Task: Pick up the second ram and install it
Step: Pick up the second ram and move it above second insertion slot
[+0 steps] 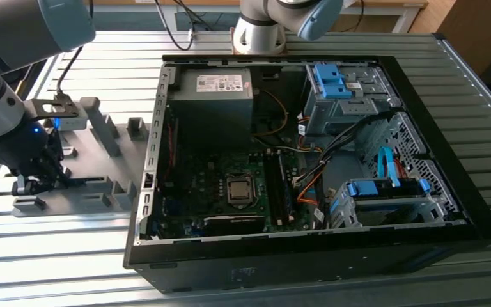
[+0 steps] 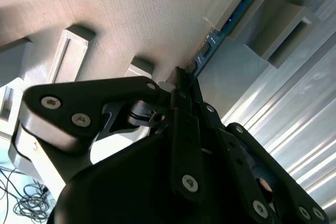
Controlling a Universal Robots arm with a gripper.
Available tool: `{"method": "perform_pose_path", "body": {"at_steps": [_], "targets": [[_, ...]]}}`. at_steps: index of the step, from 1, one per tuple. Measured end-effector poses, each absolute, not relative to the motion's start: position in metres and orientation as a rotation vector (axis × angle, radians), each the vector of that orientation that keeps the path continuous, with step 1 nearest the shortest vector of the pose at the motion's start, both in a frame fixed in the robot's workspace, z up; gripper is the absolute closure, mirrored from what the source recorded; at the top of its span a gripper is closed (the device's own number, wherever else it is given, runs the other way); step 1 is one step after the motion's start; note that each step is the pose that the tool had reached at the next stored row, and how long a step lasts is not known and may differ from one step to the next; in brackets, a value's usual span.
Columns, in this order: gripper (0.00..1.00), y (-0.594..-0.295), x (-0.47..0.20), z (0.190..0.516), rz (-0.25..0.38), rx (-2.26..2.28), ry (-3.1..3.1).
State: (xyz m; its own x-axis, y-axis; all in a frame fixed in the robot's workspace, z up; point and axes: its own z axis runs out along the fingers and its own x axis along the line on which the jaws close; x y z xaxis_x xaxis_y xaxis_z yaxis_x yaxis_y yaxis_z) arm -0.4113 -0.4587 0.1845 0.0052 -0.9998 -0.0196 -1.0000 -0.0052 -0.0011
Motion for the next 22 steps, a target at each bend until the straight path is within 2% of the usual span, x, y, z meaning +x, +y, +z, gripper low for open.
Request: {"method": "perform_pose_path", "body": {"at_steps": [22], "targets": [[0.85, -0.4587, -0.4113, 0.1846, 0.019, -2.162, 2.259]]}}
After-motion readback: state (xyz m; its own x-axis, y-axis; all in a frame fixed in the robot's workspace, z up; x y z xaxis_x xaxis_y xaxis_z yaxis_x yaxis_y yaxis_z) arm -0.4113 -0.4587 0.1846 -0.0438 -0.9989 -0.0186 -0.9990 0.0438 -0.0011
